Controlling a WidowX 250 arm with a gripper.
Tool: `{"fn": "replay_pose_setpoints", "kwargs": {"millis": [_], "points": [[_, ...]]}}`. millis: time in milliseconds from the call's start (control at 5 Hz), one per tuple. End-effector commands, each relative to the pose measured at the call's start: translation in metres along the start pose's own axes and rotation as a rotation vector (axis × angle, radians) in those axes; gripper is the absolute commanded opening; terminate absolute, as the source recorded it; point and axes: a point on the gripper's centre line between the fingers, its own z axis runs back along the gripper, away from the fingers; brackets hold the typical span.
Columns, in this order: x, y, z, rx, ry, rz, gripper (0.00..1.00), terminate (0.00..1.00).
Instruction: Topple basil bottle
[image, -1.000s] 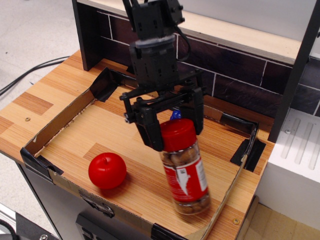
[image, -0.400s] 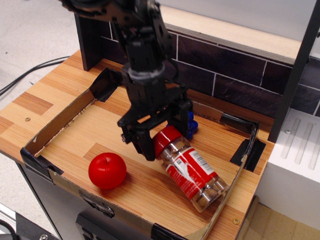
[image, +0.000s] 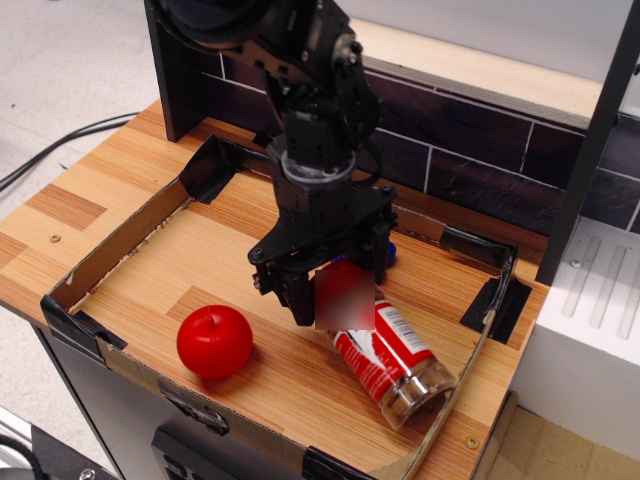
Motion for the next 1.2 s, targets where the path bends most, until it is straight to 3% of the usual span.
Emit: {"fn": "replay_pose_setpoints", "kwargs": {"millis": [0,200,600,1000], "points": [[-0.011,-0.007,0.005,-0.041,-0.015,-0.027,0.0,0.0],[-0.013,-0.007,0.004,-0.058,-0.007,-0.021,1.0,0.0],[-0.017,-0.01,0.018,-0.076,0.01,-0.033,1.0,0.0],[-0.03,-0.017,0.049,-0.085,0.079,-0.009,1.0,0.0]]}}
